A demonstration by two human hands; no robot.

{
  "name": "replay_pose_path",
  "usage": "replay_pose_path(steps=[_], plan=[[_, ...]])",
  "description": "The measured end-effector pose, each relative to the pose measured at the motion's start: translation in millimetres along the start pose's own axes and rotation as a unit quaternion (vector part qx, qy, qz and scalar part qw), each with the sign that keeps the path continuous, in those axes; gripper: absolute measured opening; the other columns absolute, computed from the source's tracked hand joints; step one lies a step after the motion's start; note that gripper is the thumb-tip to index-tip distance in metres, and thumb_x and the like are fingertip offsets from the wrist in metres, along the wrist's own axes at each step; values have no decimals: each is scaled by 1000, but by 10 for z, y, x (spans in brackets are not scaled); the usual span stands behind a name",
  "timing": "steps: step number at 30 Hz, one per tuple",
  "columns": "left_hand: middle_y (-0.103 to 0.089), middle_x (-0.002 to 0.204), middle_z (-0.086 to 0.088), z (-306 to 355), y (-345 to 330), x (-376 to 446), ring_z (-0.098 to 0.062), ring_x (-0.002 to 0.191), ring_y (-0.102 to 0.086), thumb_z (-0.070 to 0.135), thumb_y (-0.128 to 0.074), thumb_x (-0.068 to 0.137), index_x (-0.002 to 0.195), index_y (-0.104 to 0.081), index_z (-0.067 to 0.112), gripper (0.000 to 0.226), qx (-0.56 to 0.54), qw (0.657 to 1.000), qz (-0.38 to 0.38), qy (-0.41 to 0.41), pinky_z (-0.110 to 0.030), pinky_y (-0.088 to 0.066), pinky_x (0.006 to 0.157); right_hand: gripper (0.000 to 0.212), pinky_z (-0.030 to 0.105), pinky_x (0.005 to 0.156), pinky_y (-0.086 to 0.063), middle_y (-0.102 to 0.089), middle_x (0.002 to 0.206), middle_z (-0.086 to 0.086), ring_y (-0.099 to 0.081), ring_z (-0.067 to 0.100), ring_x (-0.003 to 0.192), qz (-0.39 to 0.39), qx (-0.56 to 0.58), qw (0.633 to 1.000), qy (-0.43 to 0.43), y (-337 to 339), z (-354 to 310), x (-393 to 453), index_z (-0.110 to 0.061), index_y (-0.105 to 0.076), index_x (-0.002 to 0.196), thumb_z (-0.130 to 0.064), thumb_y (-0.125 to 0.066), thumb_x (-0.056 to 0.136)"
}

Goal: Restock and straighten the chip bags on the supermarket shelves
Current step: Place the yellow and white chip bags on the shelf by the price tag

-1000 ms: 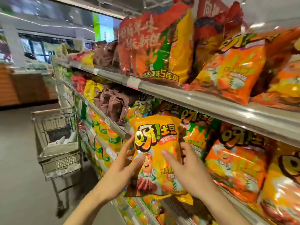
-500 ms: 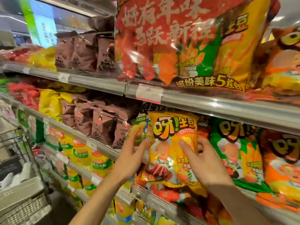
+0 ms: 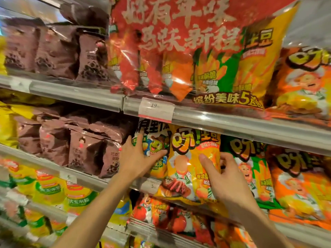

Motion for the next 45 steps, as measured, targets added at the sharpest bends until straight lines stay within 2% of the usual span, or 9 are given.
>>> replay_pose_path(steps=[6, 12, 15, 19, 22, 31, 35, 38, 45], plan=[[-45, 144, -18, 1, 8, 6, -35, 136, -40, 85, -54, 73, 156, -24, 31, 104, -14, 999, 24, -19, -52, -41, 108, 69, 32, 63, -48, -66, 87, -20, -63, -2, 74, 6, -24, 1000, 5, 26, -13, -30, -40, -50, 112, -94, -44, 69], [-46, 138, -17, 90, 112, 69, -35, 131, -42, 78, -57, 78, 145, -37, 27, 87, 13, 997, 65, -31, -51, -41, 105, 61, 26, 60, -44, -66, 86, -17, -62, -2, 73, 8, -30, 999, 8, 50, -23, -51, -36, -50, 112, -85, -47, 75], [-43, 142, -18, 76, 180, 15, -36, 135, -37, 79, -55, 79, 151, -32, 31, 89, 35, 996, 75, -29, -54, -36, 106, 57, 25, 59, -43, -66, 81, -16, -63, -4, 70, 9, -29, 1000, 6, 77, -23, -61, -37, -49, 113, -83, -48, 78], [-40, 147, -17, -21, 276, -149, -36, 138, -33, 82, -52, 80, 157, -20, 38, 94, 43, 994, 96, -26, -55, -32, 107, 45, 19, 56, -34, -59, 72, -23, -55, -22, 72, 19, -39, 999, 20, 86, -23, -89, -37, -45, 108, -74, -52, 83], [-39, 148, -19, -112, 379, -261, -37, 139, -33, 81, -52, 80, 158, -18, 40, 95, 45, 993, 110, -18, -57, -32, 107, 48, 22, 59, -37, -59, 82, -20, -57, -6, 71, 21, -48, 998, 23, 64, -34, -112, -36, -45, 110, -76, -50, 83], [-41, 145, -19, -439, 726, -556, -36, 139, -33, 81, -55, 79, 158, -20, 41, 95, 5, 989, 148, -7, -60, -32, 108, 48, 37, 70, -49, -66, 90, -11, -65, 11, 81, 1, -42, 999, 29, -321, -212, -89, -31, -46, 113, -71, -52, 88], [-40, 147, -20, -565, 877, -650, -38, 139, -34, 77, -57, 78, 158, -21, 41, 95, 10, 987, 158, 4, -59, -33, 109, 46, 36, 70, -44, -65, 97, -4, -62, 21, 85, 6, -42, 999, 35, -677, -375, 33, -27, -44, 114, -66, -53, 91], [-40, 146, -20, -656, 962, -697, -37, 138, -34, 77, -56, 78, 158, -20, 41, 95, 16, 987, 158, 11, -59, -35, 109, 59, 34, 66, -41, -67, 100, 3, -64, 24, 87, 8, -49, 998, 41, -911, -475, 111, -16, -43, 128, -64, -50, 94], [-40, 146, -18, -745, 969, -771, -36, 138, -35, 81, -50, 77, 159, -20, 40, 97, 28, 987, 155, 19, -56, -34, 108, 70, 46, 97, -48, -49, 141, 19, -53, 38, 124, 24, -27, 999, 33, -1322, -657, 234, -1, -32, 143, -52, -49, 99]])
Point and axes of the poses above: each hand's wrist, its own x-axis towards the middle knuckle, its own y-axis out of the back of the hand, z = x × y, the point moved 1 cm from there along x, towards the middle knuckle
